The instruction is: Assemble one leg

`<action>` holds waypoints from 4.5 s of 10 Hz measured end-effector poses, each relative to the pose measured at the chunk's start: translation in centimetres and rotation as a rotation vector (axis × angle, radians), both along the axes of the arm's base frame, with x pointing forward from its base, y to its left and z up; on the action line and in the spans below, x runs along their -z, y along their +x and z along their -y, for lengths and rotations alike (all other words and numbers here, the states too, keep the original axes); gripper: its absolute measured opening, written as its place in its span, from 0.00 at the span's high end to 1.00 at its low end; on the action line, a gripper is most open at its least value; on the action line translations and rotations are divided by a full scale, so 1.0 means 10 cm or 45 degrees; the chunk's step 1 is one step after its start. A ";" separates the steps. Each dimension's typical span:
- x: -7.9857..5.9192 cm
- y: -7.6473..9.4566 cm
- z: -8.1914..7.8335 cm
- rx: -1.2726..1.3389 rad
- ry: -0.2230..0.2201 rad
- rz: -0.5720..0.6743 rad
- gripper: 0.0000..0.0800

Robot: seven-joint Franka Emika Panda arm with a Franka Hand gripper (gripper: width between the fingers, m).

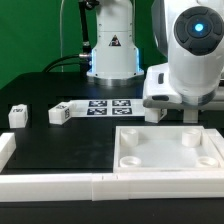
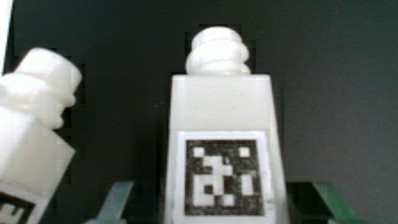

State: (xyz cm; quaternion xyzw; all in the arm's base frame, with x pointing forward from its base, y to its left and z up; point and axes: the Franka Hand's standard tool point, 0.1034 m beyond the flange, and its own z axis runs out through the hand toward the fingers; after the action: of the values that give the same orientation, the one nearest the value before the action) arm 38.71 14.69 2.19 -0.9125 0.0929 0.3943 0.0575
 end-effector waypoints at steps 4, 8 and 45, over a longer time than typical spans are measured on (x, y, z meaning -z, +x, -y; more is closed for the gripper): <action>-0.53 0.39 0.16 0.037 0.001 0.053 0.64; -0.46 0.53 0.10 0.061 -0.036 0.368 0.64; -0.59 2.31 0.35 -0.402 -0.068 1.839 0.64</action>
Offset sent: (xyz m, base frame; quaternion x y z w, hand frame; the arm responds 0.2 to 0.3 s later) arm 0.0299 -0.0194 0.0512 -0.0046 -0.0048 -0.0008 1.0000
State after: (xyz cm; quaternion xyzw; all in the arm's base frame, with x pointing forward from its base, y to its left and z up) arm 61.81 11.24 8.14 -0.9482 -0.0908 -0.3033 0.0247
